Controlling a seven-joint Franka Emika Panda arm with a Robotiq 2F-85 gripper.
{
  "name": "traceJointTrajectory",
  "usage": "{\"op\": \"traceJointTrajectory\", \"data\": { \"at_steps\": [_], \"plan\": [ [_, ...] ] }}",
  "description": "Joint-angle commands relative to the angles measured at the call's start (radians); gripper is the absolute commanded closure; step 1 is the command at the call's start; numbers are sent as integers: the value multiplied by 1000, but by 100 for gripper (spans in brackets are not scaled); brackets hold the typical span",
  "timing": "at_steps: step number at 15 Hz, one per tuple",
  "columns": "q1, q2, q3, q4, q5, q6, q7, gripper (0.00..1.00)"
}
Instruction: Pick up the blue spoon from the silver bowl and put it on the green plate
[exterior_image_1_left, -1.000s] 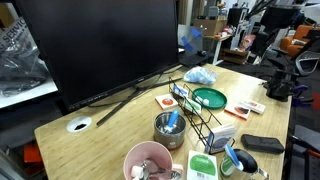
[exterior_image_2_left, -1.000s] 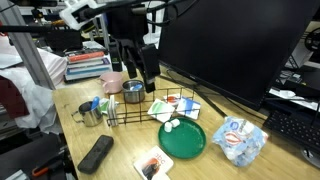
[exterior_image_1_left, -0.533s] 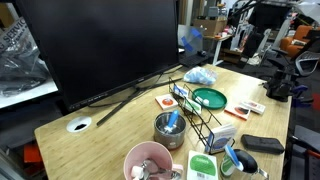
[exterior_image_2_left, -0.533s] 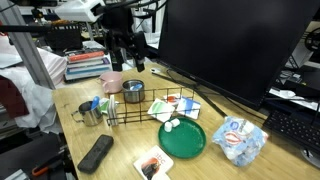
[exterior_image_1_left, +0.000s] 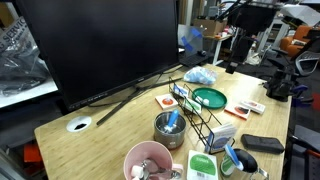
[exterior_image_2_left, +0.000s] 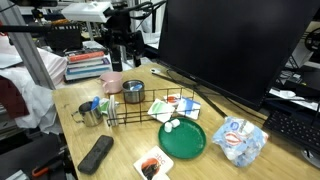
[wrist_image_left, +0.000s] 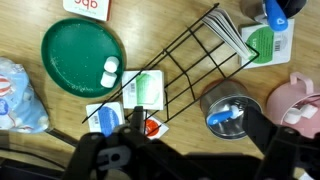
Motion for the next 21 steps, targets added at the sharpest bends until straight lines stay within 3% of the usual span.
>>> {"op": "traceJointTrajectory", "data": {
  "at_steps": [1,7,14,19,20,21],
  "plan": [
    [-16,0,15,2,6,-2,-5,0],
    [1,38,16,40,7,-9,-62,0],
    [102,194,33,147,148,37,-441,0],
    [108,326,87,219,259,29,-738,0],
    [99,350,101,225,236,54,-751,0],
    [91,313,111,194,230,39,-677,0]
  ]
}}
